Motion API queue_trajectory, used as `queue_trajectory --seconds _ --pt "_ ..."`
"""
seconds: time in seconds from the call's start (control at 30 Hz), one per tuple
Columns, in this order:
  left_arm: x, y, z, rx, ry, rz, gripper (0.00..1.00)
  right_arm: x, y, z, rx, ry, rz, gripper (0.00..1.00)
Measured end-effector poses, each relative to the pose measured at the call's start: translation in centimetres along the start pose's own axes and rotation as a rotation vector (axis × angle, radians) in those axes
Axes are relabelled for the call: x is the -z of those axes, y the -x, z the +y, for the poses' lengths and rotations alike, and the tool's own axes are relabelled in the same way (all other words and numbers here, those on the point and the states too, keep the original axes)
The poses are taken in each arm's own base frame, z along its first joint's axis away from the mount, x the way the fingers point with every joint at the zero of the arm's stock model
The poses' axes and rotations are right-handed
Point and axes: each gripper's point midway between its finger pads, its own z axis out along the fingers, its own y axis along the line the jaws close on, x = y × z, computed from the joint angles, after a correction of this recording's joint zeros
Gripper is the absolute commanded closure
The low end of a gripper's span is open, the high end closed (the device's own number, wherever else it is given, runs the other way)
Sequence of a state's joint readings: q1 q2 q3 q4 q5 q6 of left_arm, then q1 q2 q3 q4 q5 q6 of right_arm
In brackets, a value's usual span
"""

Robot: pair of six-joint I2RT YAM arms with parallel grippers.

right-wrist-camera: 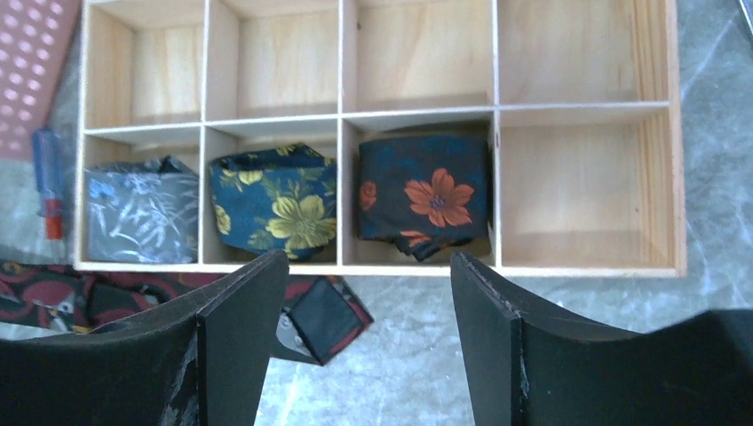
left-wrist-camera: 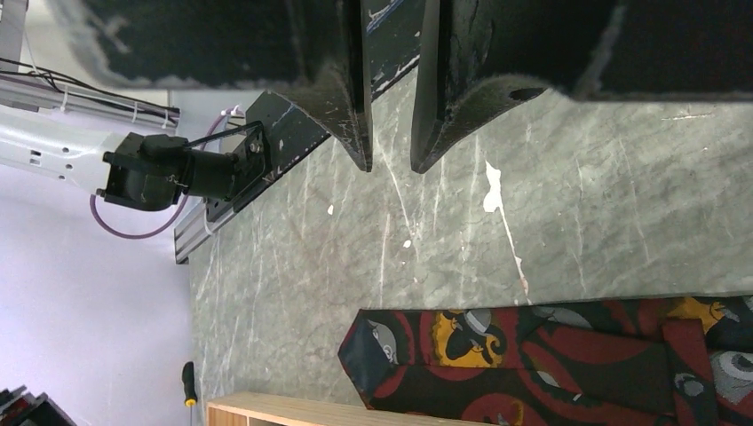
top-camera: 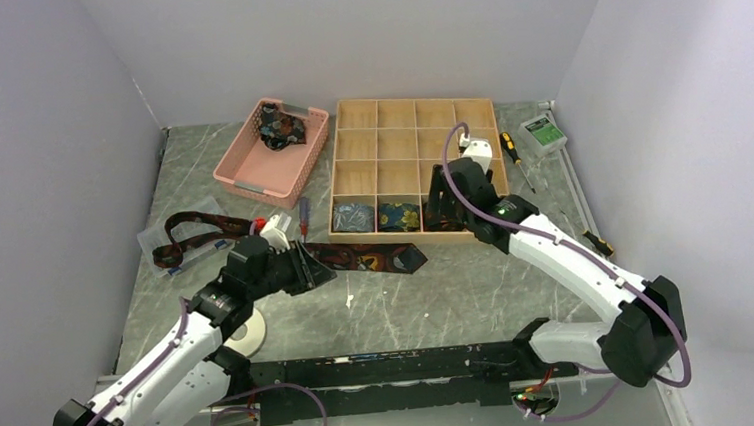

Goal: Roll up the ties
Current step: Place the tie in the storage box, then reset both arms

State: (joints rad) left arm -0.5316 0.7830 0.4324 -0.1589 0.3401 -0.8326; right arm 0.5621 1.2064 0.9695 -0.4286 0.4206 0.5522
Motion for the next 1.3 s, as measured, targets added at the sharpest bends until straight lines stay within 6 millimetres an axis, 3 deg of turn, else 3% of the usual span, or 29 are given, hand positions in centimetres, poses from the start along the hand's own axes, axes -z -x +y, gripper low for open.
queue_trajectory --seconds 0.13,0.27,0.37,0.4,0.43,0.47,0.67,0.8,1.03,1.3 --pt "0.3 -0.1 0.5 0.005 0.033 -0.001 0.67 0.8 -0.8 -0.6 0.026 -0.023 0.003 0.26" --pt "1.2 0.9 0.6 -0.021 0.089 -0.032 0.44 3.1 0.0 -1.8 -0.001 0.005 -0.071 0.26" --pt "2.9 3.2 0.4 -0.042 0.167 -0.117 0.34 5.3 1.1 -2.4 -0.028 0.062 -0.167 0.26" --pt "3.7 4.3 0.4 -0.044 0.205 -0.162 0.27 5.8 1.3 -2.6 -0.034 0.077 -0.192 0.26" --pt "4.1 4.7 0.4 -0.044 0.221 -0.182 0.10 6.3 1.5 -2.7 -0.042 0.097 -0.220 0.26" --pt "5.0 5.6 0.6 -0.041 0.256 -0.234 0.07 6.8 1.7 -2.8 -0.046 0.114 -0.244 0.26" --pt "9.3 8.4 3.1 -0.032 0.419 -0.467 0.06 7.9 1.8 -2.8 -0.054 0.182 -0.306 0.27" --pt "10.9 9.7 4.1 -0.081 0.493 -0.548 0.06 7.8 1.4 -2.5 -0.052 0.203 -0.301 0.28" --pt "11.8 10.6 4.5 -0.158 0.629 -0.487 0.06 7.9 0.7 -2.2 -0.047 0.238 -0.287 0.29" --pt "12.6 10.0 4.5 -0.180 0.604 -0.491 0.06 8.5 0.9 -2.1 -0.063 0.260 -0.302 0.29"
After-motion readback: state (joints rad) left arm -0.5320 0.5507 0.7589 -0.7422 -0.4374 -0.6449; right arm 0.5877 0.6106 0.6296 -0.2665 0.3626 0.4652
